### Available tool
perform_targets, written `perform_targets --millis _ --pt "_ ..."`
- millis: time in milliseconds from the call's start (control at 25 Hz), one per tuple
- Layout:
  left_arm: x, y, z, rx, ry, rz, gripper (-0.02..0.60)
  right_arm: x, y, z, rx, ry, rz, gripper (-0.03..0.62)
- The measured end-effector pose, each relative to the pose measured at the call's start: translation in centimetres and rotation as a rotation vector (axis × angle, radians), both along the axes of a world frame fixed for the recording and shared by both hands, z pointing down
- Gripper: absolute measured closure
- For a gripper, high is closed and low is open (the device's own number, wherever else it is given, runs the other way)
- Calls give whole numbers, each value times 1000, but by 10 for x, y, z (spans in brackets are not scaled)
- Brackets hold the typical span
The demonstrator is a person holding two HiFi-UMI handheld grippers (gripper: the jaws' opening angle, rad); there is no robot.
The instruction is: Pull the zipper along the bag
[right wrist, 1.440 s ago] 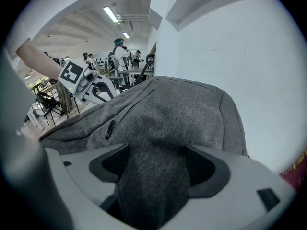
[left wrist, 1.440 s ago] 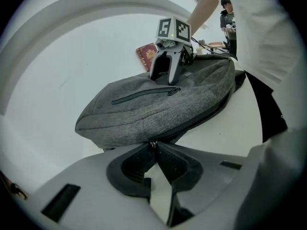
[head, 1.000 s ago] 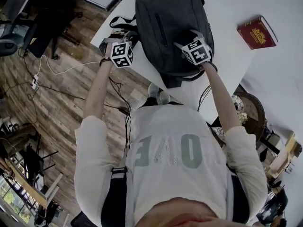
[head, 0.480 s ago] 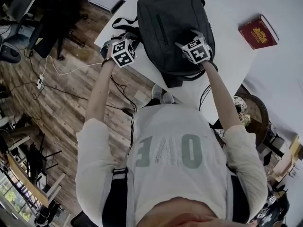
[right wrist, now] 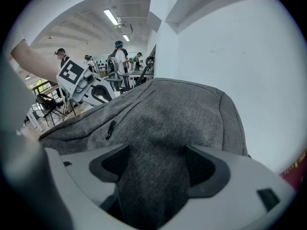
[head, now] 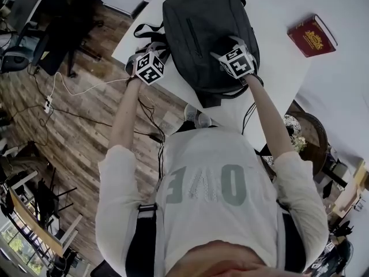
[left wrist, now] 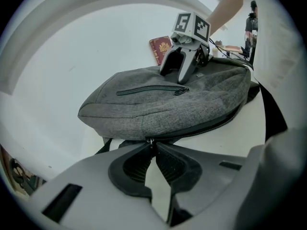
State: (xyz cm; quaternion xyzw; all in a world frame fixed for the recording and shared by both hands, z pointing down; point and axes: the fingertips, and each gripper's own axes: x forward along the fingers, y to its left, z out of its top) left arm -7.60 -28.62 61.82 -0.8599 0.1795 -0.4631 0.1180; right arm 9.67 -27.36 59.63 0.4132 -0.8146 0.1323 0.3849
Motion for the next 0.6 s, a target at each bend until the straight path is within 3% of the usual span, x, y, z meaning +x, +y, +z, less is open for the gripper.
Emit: perform_targets --millis 240,360,600 --pt "-1 1 0 -58 103 -12 552 1 1 1 -1 0 1 227" --pt "-2 0 -1 -52 85 -29 554 1 -1 1 4 -2 -1 227" --pt "-2 5 -4 -33 18 14 554 1 1 1 10 -5 -7 227"
